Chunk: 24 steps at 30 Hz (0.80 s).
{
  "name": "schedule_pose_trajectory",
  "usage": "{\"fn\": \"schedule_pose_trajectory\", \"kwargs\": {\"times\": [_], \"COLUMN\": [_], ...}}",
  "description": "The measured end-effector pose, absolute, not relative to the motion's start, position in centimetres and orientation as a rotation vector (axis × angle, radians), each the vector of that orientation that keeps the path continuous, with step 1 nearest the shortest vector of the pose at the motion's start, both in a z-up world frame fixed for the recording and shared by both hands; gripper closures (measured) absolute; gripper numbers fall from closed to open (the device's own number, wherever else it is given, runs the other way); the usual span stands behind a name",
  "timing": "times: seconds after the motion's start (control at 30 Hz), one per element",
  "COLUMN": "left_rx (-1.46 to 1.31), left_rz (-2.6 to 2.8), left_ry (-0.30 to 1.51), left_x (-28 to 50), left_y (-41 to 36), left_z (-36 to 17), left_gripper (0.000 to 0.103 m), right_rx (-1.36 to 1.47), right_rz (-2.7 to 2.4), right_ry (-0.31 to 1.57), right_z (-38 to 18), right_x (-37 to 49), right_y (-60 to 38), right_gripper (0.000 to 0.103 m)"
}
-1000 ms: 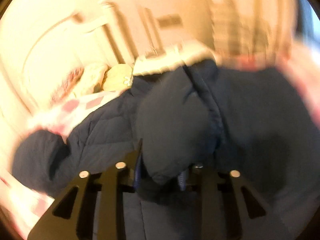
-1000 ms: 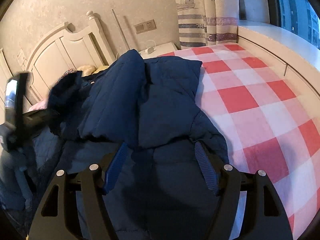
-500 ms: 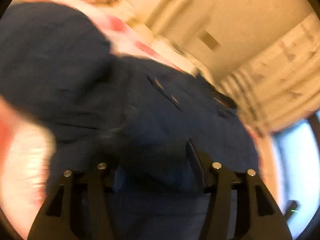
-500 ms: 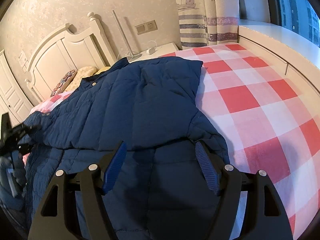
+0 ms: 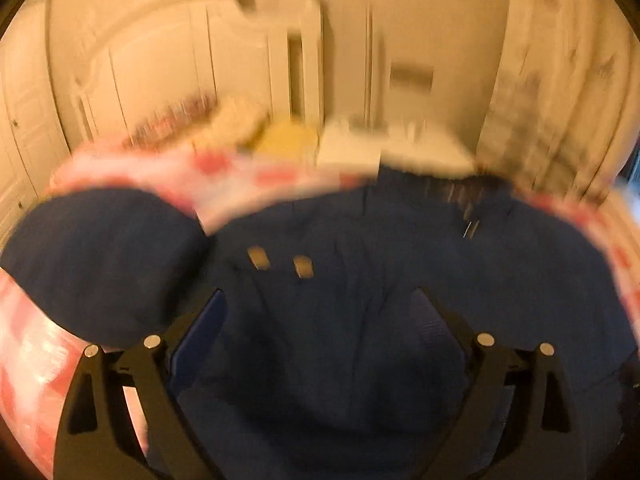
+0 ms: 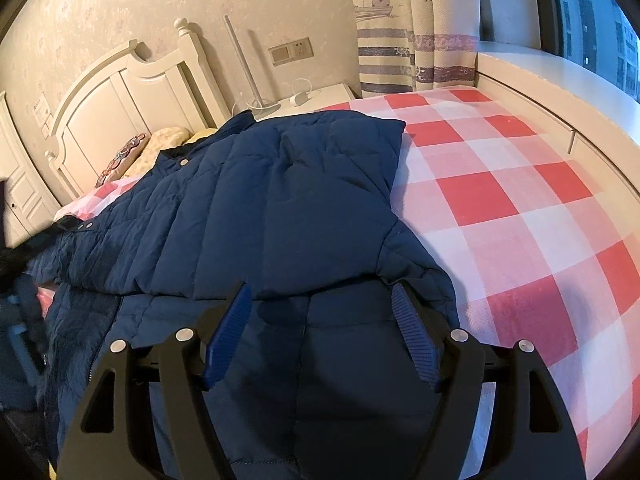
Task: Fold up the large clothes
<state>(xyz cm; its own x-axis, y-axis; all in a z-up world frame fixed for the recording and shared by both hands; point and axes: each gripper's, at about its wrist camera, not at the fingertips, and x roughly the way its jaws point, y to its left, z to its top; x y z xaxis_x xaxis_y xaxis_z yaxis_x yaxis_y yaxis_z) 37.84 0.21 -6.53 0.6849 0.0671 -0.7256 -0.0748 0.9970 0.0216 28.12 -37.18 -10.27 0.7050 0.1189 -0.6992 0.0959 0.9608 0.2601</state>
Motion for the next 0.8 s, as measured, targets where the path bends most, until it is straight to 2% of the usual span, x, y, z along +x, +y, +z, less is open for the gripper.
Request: {"fn": "schedule_pose_trajectory", "kwargs": {"times": [0.07,0.1,0.2,0.4,0.5,0.6,0.7,0.8], "left_rx": [-0.024,-0.014,0.025,0.044,0.039,0.04,0.038,0.044], "left_rz": [0.092,0.082,0.069,0.081,0.078,0.078,0.077,0.08], "left_ry": [0.899,0.881,0.883,0.882,0.879,0.88,0.881,0.884], "left_x": [39.1,38.9,39.0,39.0,38.3,38.4,38.4,38.5], "left_y": [1.0,1.0,0.5,0.2,0.6,0.5,0.6,0.5], "left_z": [-9.6,-10.1,-10.8,-10.6,-9.9,-10.0,-10.0,-10.0], "left_gripper": [0.009,0.007,0.002,0.002,0.002,0.002,0.002,0.002], "right_rx": [0.301,0.311,0.29,0.139,0.064,0.003,-0.001,0.018], "right_rz": [0.021,0.024,-0.012,0.04,0.056,0.055,0.053,0.023], "right_ry": [0.797,0.802,0.805,0.739,0.798,0.981,1.007,0.94], "right_z": [-10.3,-10.2,-9.1,-5.3,-6.3,-9.9,-9.8,-8.1], "right_x": [28.2,28.1,28.0,31.7,36.2,39.8,40.3,40.2], "right_y": [-37.4,-37.5,-37.3,-33.1,-30.7,-29.2,-29.0,-29.6], "right_gripper": [0.032,0.032,0.032,0.032,0.032,0.028,0.026,0.026]}}
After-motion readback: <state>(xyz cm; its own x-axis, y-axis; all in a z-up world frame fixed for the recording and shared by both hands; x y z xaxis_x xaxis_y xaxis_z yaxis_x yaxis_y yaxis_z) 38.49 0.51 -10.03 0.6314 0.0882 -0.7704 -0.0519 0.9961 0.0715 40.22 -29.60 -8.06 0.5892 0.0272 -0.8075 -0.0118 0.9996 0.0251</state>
